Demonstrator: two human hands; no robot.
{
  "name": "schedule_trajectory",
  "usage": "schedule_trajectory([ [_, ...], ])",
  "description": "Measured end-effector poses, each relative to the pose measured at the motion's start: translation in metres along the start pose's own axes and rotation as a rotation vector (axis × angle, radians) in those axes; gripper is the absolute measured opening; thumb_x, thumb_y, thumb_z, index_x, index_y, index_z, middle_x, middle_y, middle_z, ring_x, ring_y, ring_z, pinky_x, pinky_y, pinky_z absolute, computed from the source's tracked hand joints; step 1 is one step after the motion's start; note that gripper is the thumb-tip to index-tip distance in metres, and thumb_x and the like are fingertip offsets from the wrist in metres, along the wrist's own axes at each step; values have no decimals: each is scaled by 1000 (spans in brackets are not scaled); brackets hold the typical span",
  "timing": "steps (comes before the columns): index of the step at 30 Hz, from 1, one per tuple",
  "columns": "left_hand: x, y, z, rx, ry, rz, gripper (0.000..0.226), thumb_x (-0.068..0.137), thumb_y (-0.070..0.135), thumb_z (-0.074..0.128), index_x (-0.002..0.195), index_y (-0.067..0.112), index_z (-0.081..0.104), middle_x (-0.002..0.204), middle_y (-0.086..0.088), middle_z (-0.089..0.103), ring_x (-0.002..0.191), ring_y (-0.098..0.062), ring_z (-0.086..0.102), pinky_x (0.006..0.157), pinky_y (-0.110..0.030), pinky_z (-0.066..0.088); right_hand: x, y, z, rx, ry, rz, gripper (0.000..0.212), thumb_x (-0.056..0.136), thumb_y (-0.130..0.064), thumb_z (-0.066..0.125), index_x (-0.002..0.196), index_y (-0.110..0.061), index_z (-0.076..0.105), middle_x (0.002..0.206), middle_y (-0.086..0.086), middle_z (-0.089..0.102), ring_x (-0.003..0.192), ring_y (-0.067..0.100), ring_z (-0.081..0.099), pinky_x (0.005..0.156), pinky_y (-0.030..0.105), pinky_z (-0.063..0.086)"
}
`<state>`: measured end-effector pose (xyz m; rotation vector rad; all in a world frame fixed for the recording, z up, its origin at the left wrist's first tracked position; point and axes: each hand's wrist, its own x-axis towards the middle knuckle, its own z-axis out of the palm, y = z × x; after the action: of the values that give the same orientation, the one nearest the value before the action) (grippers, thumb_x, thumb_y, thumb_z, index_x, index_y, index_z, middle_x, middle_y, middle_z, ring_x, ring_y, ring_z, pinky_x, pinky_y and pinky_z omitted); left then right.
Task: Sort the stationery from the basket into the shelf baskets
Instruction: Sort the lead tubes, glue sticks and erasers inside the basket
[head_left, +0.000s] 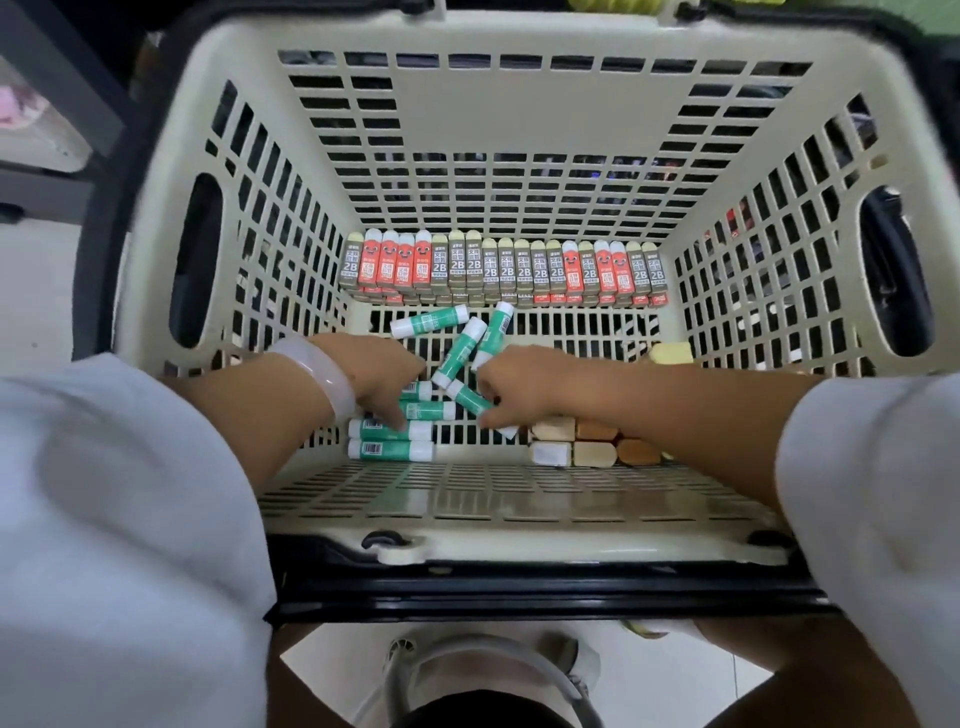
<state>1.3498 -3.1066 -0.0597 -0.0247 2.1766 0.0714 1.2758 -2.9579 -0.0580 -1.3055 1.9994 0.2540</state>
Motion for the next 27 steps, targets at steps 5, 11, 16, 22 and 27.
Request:
schedule_trajectory([
  [5, 4, 7, 1, -67, -178, 38, 72, 79, 42, 68, 135, 10, 36, 135, -8, 46, 118, -25, 47, 98, -36, 40, 6, -13, 14, 81, -5, 27, 22, 86, -23, 58, 97, -4, 54, 83, 9, 53, 76, 25, 52, 55, 27, 38],
  [11, 5, 18, 1, -140, -232, 85, 40, 81, 27, 68, 110, 5, 51, 111, -12, 56, 100, -25, 54, 84, -30, 44, 7, -16, 16, 252, -45, 14, 34, 89, -31, 57, 108, -3, 53, 105, 14, 59, 87, 26, 53, 62, 27, 37],
  [16, 6, 24, 4, -175, -234, 83, 41, 81, 18, 67, 115, 6, 48, 102, -6, 51, 96, -22, 51, 94, -37, 46, 8, -16, 18, 271, -48, 2, 25, 84, -22, 63, 100, -6, 51, 90, 9, 51, 80, 21, 48, 49, 22, 32],
  [22, 7, 24, 2, -212, -285, 88, 28, 80, 14, 66, 105, 11, 52, 97, -5, 54, 89, -20, 52, 89, -35, 46, 9, -21, 29, 206, 53, 15, 32, 85, -28, 60, 107, -8, 48, 98, 10, 55, 83, 24, 52, 62, 28, 37],
  [27, 9, 25, 5, -247, -292, 65, 32, 79, 14, 66, 107, 5, 53, 93, -6, 51, 84, -20, 49, 83, -33, 44, 9, -22, 31, 215, 91, 27, 35, 83, -26, 61, 108, -8, 46, 98, 9, 55, 80, 23, 51, 61, 29, 37],
])
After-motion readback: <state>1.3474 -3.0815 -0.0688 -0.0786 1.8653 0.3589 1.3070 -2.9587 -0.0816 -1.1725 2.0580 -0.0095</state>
